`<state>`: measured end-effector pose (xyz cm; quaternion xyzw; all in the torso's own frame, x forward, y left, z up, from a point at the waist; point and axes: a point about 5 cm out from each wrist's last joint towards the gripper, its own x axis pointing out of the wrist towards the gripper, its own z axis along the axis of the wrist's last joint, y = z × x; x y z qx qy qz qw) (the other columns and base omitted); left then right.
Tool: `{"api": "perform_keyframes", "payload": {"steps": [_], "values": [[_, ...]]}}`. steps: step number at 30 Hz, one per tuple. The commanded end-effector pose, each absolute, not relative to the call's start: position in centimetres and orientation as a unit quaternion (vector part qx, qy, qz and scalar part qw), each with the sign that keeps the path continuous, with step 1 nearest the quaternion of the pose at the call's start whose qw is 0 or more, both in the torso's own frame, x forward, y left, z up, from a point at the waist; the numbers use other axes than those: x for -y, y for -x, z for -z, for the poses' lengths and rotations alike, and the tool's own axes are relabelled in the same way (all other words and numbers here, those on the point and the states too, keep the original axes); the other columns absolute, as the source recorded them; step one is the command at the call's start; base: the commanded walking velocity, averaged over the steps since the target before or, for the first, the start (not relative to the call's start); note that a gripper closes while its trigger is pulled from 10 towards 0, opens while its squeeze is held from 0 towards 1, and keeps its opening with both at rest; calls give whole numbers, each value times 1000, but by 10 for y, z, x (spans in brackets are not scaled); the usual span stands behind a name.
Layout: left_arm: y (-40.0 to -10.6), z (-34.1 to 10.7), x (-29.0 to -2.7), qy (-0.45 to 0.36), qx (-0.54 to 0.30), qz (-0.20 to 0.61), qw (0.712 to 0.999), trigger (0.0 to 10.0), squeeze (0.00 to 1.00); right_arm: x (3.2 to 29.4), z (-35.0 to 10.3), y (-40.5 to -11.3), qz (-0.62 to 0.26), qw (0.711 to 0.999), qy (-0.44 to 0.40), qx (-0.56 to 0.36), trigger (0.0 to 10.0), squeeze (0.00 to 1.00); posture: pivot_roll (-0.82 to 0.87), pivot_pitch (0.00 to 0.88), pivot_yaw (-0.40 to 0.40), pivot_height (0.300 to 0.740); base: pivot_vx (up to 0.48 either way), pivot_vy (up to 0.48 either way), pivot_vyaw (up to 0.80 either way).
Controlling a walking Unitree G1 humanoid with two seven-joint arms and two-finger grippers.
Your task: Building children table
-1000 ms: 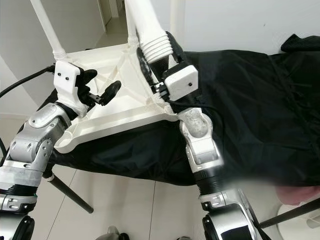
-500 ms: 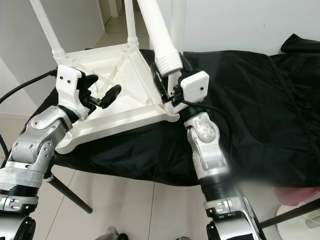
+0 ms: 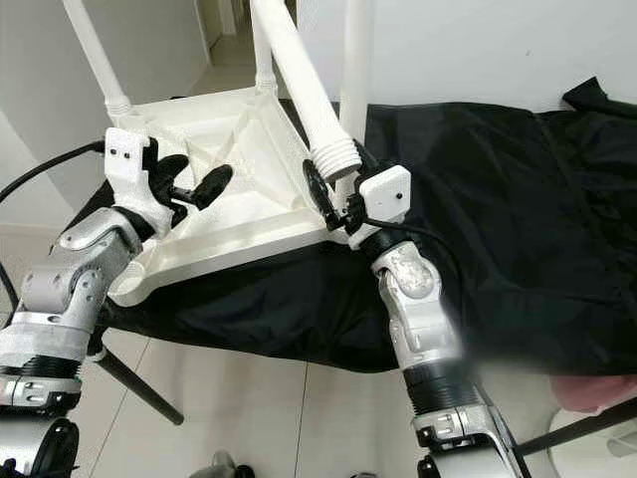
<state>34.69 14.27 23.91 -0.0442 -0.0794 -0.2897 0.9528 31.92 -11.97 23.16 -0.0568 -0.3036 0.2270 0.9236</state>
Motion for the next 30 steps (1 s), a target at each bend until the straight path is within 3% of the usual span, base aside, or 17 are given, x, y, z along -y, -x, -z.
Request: {"api": "perform_keyframes", "payload": {"steps": [1,6,8,10,11,13,14,17,18,30], "values": [[-348,-241,-143,62,73,291,952,10000,0,120,-229,-320,-228,926,49,298,10000,0,19,60,61,740,0,0,0],[-353,-248,-138,140,60,312,938,10000,0,121,-222,-319,-233,929,51,284,10000,0,17,62,65,740,0,0,0],[-357,-252,-134,224,36,334,915,10000,1000,120,-214,-316,-242,931,56,269,10000,0,14,63,67,740,0,0,0],[-357,-252,-134,224,36,334,915,10000,1000,120,-214,-316,-242,931,56,269,10000,0,14,63,67,740,0,0,0],[-360,-258,-133,322,16,353,879,10000,1000,119,-207,-314,-249,931,62,258,10000,0,10,64,71,740,0,0,0],[-362,-259,-133,346,9,354,869,10000,1000,119,-206,-313,-252,931,64,255,10000,0,10,64,71,740,0,0,0],[-366,-258,-130,361,-11,354,863,10000,722,117,-201,-311,-260,931,67,249,10000,0,9,63,71,740,0,0,0],[-366,-258,-130,361,-11,354,863,10000,722,117,-201,-311,-260,931,67,249,10000,0,9,63,71,740,0,0,0],[-366,-256,-127,367,-19,360,858,10000,0,115,-199,-311,-265,930,69,244,10000,0,8,61,71,740,0,0,0],[-373,-240,-109,399,-80,370,835,10000,0,101,-183,-303,-316,921,74,214,10000,0,-2,61,74,740,0,0,0]]}}
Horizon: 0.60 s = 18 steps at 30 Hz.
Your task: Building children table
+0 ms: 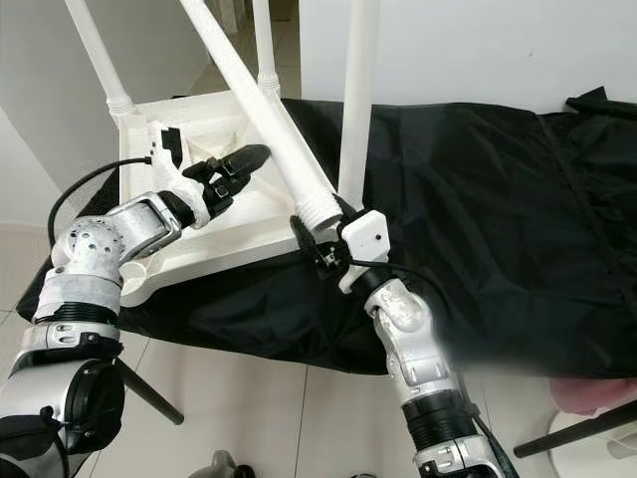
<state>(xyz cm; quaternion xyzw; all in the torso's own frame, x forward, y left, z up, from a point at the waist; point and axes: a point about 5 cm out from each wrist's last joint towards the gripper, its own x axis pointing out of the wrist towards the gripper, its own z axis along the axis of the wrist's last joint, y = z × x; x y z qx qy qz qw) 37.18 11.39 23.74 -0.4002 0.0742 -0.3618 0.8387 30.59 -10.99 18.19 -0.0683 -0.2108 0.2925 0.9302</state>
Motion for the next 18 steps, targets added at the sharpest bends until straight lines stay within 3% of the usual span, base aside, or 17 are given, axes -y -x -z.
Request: {"api": "perform_keyframes", "payload": {"steps": [1,18], "values": [[-374,-242,-109,404,-81,370,833,10000,0,102,-182,-303,-315,922,73,212,10000,0,-4,61,74,740,0,0,0],[-370,-256,-112,442,-63,407,797,10000,0,98,-169,-299,-322,926,60,188,10000,0,-8,52,78,740,0,0,0]]}}
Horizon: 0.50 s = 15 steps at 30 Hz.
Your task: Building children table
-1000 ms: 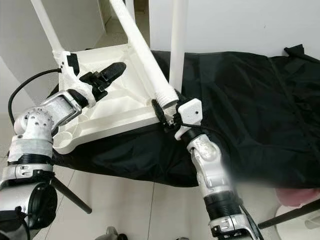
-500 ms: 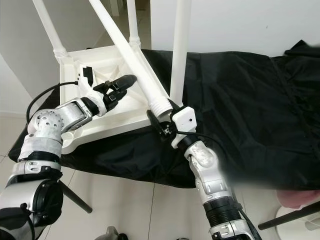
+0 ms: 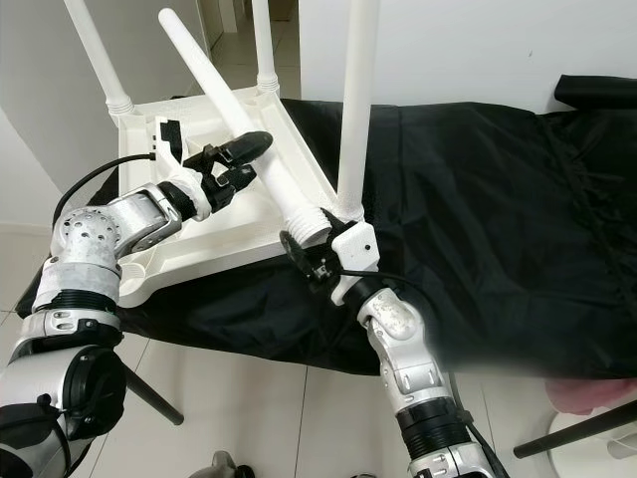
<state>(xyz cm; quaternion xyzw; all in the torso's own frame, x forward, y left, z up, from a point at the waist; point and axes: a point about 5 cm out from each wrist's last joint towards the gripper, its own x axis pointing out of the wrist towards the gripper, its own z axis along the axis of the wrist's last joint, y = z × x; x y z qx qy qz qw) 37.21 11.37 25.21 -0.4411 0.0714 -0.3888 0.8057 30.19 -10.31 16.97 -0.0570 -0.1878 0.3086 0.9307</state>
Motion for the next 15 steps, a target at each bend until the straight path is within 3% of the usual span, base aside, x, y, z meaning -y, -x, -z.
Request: {"api": "perform_keyframes", "payload": {"steps": [1,15], "values": [[-371,-256,-112,442,-65,407,797,10000,0,95,-170,-297,-334,920,67,191,10000,0,-8,52,78,740,0,0,0],[-382,-253,-119,433,-86,374,815,10000,0,96,-164,-275,-391,896,88,191,10000,0,-24,42,82,740,0,0,0]]}}
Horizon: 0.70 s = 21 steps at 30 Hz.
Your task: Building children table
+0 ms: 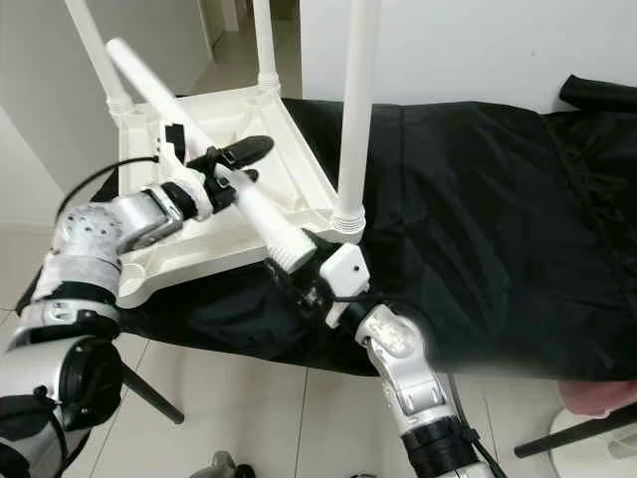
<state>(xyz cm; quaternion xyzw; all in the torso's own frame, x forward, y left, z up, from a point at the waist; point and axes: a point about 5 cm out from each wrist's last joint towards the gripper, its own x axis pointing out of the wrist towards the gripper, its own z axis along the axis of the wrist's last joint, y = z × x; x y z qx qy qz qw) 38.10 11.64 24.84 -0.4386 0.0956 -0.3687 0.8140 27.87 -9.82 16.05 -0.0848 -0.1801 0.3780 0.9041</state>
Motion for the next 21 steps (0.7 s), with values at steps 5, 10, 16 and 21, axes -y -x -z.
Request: {"api": "perform_keyframes", "payload": {"steps": [5,10,16,21], "values": [[-388,-256,-136,430,-78,346,830,10000,0,110,-158,-266,-385,901,93,177,10000,0,-24,43,88,740,0,0,0],[-390,-256,-143,427,-76,337,836,4353,0,117,-155,-264,-385,902,100,168,10000,0,-25,47,92,740,0,0,0],[-391,-253,-147,427,-77,329,839,392,0,121,-156,-266,-366,911,88,168,10000,0,-24,44,91,740,0,0,0],[-391,-253,-148,427,-72,336,836,0,0,120,-156,-266,-359,916,68,165,10000,0,-15,35,89,740,0,0,0]]}}
